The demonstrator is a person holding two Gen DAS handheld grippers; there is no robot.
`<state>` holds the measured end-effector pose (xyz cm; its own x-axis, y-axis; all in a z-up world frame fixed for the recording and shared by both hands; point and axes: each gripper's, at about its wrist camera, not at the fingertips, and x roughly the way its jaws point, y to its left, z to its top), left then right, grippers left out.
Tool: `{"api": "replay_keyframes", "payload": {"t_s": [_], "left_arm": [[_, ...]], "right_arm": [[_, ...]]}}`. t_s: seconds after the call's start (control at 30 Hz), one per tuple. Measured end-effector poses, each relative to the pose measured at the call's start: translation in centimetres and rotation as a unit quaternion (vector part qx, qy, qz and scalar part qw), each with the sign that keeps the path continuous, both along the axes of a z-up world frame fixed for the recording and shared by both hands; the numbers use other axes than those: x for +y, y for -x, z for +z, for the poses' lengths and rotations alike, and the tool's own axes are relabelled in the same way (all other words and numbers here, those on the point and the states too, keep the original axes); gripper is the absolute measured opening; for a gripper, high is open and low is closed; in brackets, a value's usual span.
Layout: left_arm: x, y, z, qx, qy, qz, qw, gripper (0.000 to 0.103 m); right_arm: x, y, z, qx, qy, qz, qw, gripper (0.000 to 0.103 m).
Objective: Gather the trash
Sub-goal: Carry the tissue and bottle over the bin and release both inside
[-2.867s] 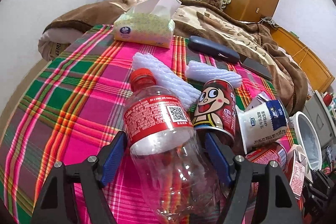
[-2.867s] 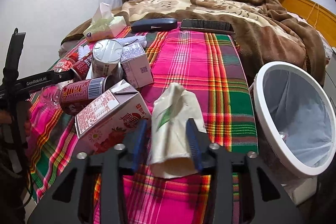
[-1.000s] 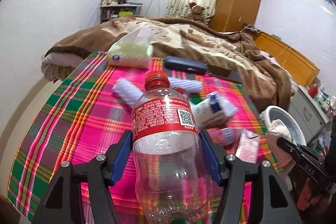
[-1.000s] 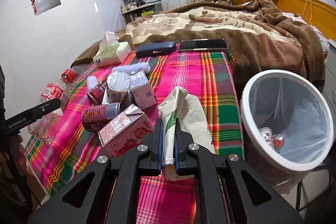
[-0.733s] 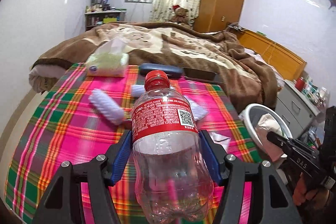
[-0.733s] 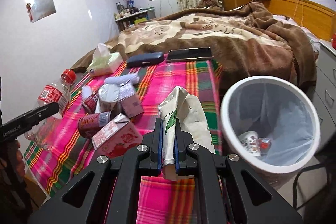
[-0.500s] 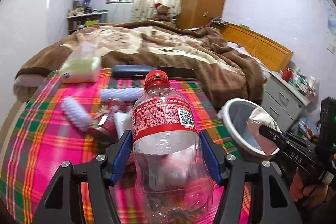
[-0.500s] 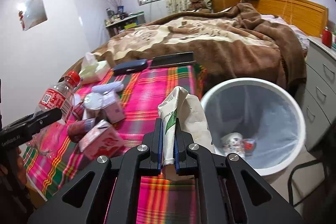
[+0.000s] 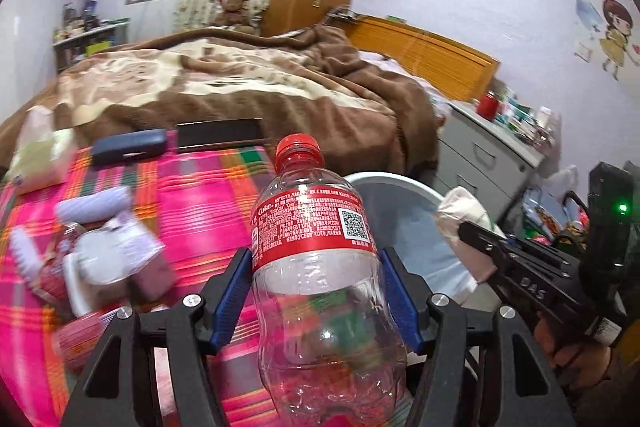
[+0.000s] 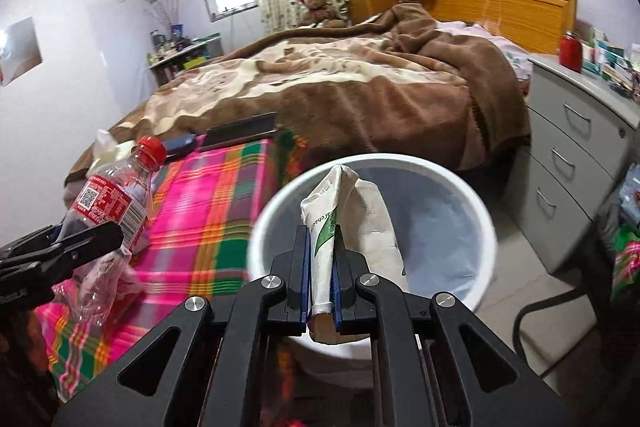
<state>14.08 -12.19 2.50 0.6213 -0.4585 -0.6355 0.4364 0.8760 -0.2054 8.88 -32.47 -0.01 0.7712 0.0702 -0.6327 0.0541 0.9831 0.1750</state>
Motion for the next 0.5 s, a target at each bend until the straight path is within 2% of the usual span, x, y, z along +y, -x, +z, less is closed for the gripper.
{"api": "replay_keyframes", "payload": {"t_s": [0.1,0.17,0.3,0.5], "left_arm": [[-2.5,-1.0,-0.5,0.012,0.009,-0.026,0.9995,0.064],[-4.3,-1.5,-1.1,0.017,0.000,-0.036,0.9992,0.064],[-6.7,-2.6,-2.3,0.029,0.002,-0.052,0.9982,0.064],[-9.7,-3.7,-3.8,0.035,-0.026,-0.060,0.9972,0.064]], "right_arm": [[-1.6,-0.7,-0.7,0.011,-0.003,-0.014,1.000,0.009],[-2.4,-0.9,-1.0,0.017,-0.004,-0.016,1.000,0.009],[-3.4,-1.9,-2.0,0.035,0.013,-0.018,0.999,0.009],[-5.1,-2.2,-3.0,0.049,0.015,-0.015,0.999,0.009]]}}
